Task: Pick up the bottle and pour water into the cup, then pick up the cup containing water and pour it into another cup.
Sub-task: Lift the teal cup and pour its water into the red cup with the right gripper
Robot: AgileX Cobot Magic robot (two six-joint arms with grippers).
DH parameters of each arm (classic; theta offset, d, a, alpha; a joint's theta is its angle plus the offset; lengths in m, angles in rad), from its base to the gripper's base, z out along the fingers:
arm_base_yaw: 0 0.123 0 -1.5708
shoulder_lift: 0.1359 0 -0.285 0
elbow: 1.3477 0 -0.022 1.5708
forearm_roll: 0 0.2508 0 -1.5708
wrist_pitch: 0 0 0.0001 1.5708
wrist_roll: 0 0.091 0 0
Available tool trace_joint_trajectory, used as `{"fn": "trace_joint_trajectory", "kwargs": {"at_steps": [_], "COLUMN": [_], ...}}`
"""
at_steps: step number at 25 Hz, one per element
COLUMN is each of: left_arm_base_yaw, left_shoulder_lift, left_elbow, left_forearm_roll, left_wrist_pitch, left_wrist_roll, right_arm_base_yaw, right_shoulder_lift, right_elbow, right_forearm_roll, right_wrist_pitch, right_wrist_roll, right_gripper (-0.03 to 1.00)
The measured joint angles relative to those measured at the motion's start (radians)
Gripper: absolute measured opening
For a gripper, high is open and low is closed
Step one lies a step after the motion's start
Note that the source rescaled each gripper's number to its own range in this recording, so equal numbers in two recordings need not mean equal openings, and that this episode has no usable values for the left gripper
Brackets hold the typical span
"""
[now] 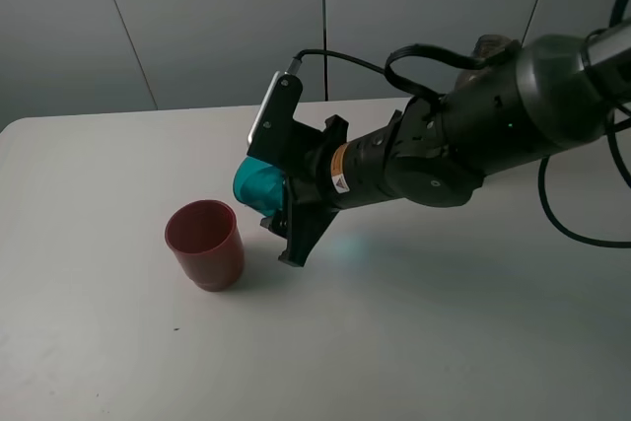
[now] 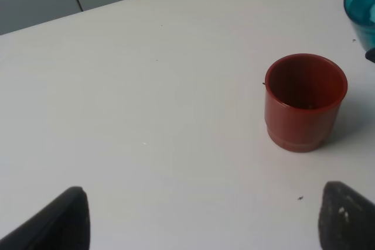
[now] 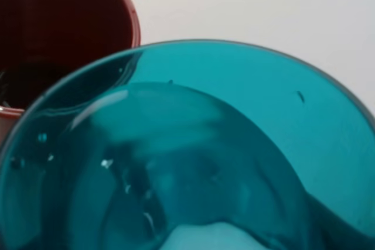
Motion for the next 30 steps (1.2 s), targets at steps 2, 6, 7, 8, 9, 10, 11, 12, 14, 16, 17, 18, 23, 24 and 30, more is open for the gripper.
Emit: {"fn": "trace_joint_trajectory", "kwargs": {"at_steps": [2,6,7,8,9,10,11,12,14,16,17,18,23,24,30], "left_arm_base_yaw": [0.000,0.000,0.000,0.000,0.000,0.000,0.000,0.000,0.000,0.000,0.000,0.000,0.000,0.000,0.000], "left_shoulder_lift": [0.000,0.000,0.000,0.000,0.000,0.000,0.000,0.000,0.000,0.000,0.000,0.000,0.000,0.000,0.000], "left_elbow": [0.000,0.000,0.000,0.000,0.000,0.000,0.000,0.000,0.000,0.000,0.000,0.000,0.000,0.000,0.000], "left_forearm_roll": [0.000,0.000,0.000,0.000,0.000,0.000,0.000,0.000,0.000,0.000,0.000,0.000,0.000,0.000,0.000], "left_wrist_pitch": [0.000,0.000,0.000,0.000,0.000,0.000,0.000,0.000,0.000,0.000,0.000,0.000,0.000,0.000,0.000], "left_wrist_roll": [0.000,0.000,0.000,0.000,0.000,0.000,0.000,0.000,0.000,0.000,0.000,0.000,0.000,0.000,0.000], "right_arm_base_yaw": [0.015,0.027,0.029,0.031,0.033,0.036,0.038,0.040,0.042,0.044,0.046,0.048,0.063,0.067,0.092], "right_shoulder_lift": [0.001,0.001,0.001,0.001,0.001,0.001,0.001,0.001,0.001,0.001,0.001,0.001,0.031,0.041,0.085], "right_elbow": [-0.002,-0.002,-0.002,-0.002,-0.004,-0.008,-0.016,-0.024,-0.041,-0.054,-0.067,-0.078,-0.154,-0.169,-0.216], "right_forearm_roll": [0.000,0.000,0.000,0.000,0.000,0.000,0.000,-0.002,-0.004,-0.015,-0.025,-0.031,-0.055,-0.060,-0.098], "right_wrist_pitch": [0.011,0.020,0.020,0.020,0.025,0.035,0.050,0.064,0.077,0.085,0.097,0.118,0.202,0.213,0.262], "right_wrist_roll": [-0.030,-0.082,-0.093,-0.100,-0.106,-0.108,-0.110,-0.110,-0.110,-0.110,-0.110,-0.112,-0.121,-0.122,-0.130], "right_gripper": [0.08,0.08,0.08,0.08,0.08,0.08,0.08,0.08,0.08,0.08,0.08,0.08,0.08,0.08,0.08]}}
